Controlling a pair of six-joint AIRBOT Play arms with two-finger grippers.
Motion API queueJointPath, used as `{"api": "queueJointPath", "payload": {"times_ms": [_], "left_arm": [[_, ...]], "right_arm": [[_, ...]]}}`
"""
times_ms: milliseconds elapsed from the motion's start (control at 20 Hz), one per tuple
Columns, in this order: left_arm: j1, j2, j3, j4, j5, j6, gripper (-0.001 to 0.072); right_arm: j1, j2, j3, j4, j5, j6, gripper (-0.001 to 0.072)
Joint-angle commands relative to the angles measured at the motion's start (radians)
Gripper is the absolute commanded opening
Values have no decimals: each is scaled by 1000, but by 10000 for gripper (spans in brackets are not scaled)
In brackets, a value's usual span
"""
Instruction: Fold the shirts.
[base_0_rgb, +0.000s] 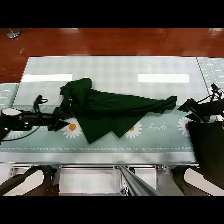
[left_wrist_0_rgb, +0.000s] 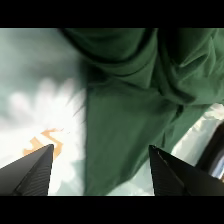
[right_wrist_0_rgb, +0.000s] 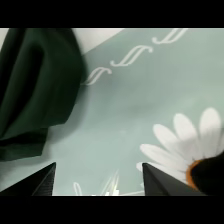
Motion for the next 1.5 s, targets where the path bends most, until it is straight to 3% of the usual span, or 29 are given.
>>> {"api": "queueJointPath", "payload": {"times_ms": [0, 150, 350, 400, 450, 550, 750, 1000, 1200, 1400, 1450], "left_arm": [[-171, 5, -64, -146, 245, 72, 701], [-307, -32, -55, -270, 399, 72, 700], [-432, -101, 27, -294, 399, 72, 681], [-453, -111, 48, -294, 399, 80, 434], [-465, -115, 66, -294, 391, 119, 20], [-460, -114, 98, -294, 346, 164, 26], [-410, -112, 135, -294, 287, 169, 26], [-389, -112, 138, -294, 260, 169, 26], [-389, -112, 138, -294, 259, 169, 26], [-389, -111, 138, -294, 248, 169, 26], [-389, -111, 140, -294, 244, 170, 26]], "right_arm": [[-4, 8, -27, 67, -6, -38, 620], [-4, 8, -27, 67, 15, -41, 620], [-4, 8, -27, 67, 6, -42, 620], [-4, 8, -27, 68, 0, -42, 620], [-4, 8, -27, 67, -10, -42, 620], [-4, 8, -27, 69, -35, -46, 620], [-3, 1, -11, 122, -114, -46, 615], [1, -153, 98, 187, -72, -45, 614], [121, -275, 192, 153, -75, -43, 614], [230, -409, 314, 109, -18, 39, 613], [256, -433, 343, 91, 9, 45, 533]]}}
